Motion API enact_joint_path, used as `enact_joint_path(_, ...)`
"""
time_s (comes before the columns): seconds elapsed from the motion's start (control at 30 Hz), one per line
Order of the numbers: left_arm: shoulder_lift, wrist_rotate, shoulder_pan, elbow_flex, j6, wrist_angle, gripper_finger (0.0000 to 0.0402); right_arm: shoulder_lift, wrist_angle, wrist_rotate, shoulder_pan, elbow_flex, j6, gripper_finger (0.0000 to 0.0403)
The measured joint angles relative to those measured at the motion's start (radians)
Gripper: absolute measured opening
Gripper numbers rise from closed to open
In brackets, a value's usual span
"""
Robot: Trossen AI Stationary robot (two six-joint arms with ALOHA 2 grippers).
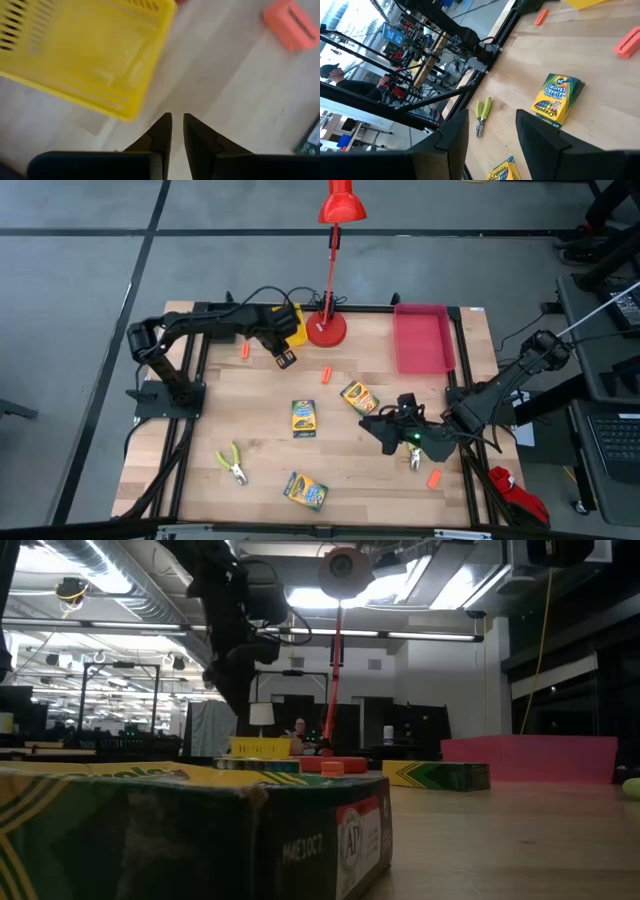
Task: Pick & Place School Supplies
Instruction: Adjust the yellow bin
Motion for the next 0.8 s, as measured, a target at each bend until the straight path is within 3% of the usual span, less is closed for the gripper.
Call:
enact_joint_path(0.5, 0.001, -0.055, 0.011, -0.151, -0.047, 0.163, 0.0045, 0.000, 0.001, 0.035, 0.011, 0.000, 0.009, 0.0166)
enact_joint_path(0.8, 0.001, -0.111, 0.058, -0.158, -0.048, 0.185, 0.0045, 0.000, 0.008, 0.034, 0.011, 0.000, 0.011, 0.0166)
